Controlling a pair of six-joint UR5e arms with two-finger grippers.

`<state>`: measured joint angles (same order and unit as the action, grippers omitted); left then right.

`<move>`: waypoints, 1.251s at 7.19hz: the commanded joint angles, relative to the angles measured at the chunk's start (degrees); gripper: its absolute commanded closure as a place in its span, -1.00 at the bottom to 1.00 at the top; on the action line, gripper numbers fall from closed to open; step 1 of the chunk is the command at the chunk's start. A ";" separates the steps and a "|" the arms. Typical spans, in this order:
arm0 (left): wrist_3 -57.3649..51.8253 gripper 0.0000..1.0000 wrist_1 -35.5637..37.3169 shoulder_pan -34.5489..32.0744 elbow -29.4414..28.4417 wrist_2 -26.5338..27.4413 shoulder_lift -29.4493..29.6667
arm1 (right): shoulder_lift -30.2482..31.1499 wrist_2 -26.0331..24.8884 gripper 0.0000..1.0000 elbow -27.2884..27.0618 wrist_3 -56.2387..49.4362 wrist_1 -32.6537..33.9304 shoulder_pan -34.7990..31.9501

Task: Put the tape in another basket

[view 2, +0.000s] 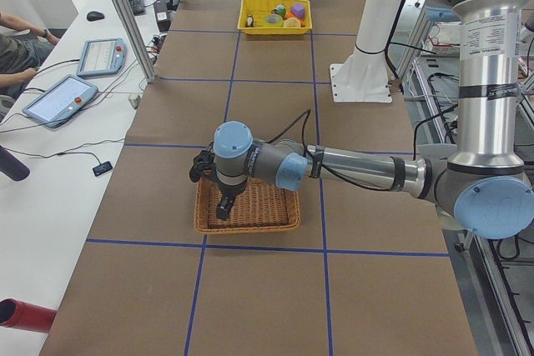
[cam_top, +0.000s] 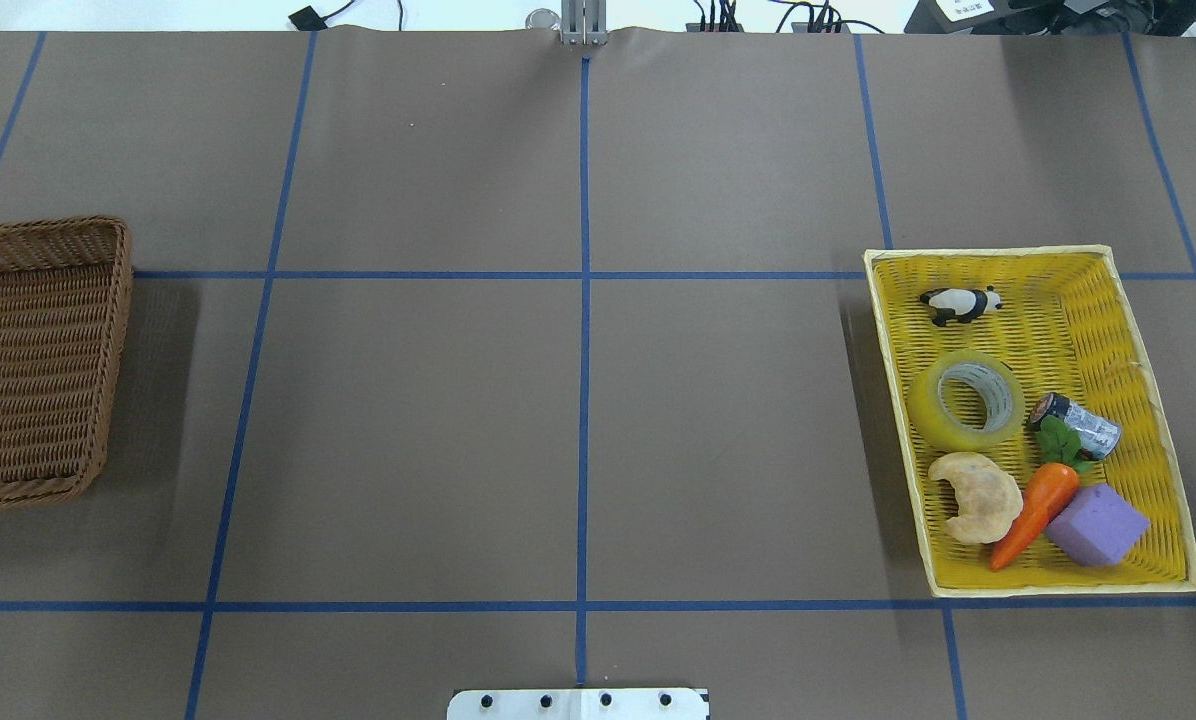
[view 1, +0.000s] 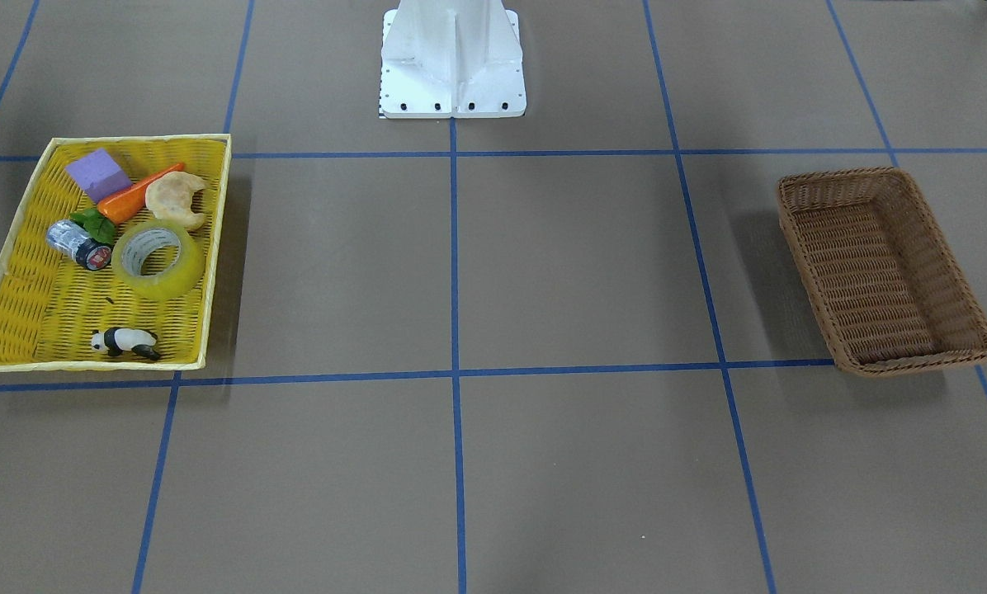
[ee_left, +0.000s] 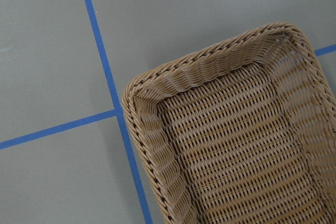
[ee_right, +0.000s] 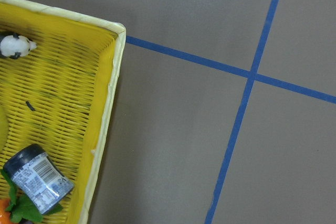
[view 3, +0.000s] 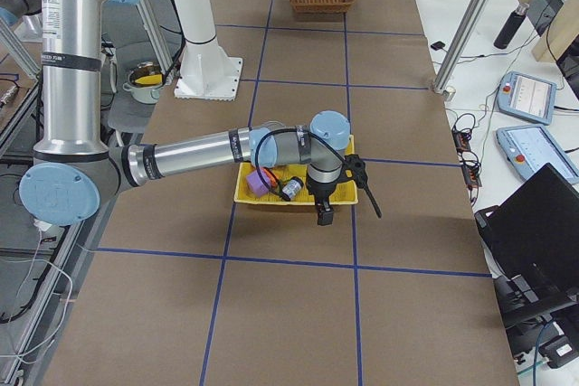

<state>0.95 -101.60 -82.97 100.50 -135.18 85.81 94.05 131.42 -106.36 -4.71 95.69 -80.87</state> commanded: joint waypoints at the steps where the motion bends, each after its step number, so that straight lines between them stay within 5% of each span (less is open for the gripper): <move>1: -0.07 -0.96 0.00 0.00 -0.04 0.00 -0.03 | -0.79 -0.89 -1.00 0.97 0.05 0.02 2.88; 3: -0.16 -0.96 0.00 0.00 -0.30 0.00 -0.03 | -3.78 -2.22 -1.00 0.20 -0.21 -0.15 5.28; 7: -0.33 -0.96 -0.09 0.00 -1.35 0.00 -0.47 | -3.53 -0.20 -1.00 2.47 0.31 -16.62 13.18; 9: -0.07 -0.96 -1.67 0.00 -1.36 -0.09 -1.61 | -4.56 1.21 -1.00 3.17 4.76 -18.52 19.75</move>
<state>0.77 -102.64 -82.97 99.23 -135.23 84.64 90.19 132.07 -103.66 -2.97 78.74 -64.99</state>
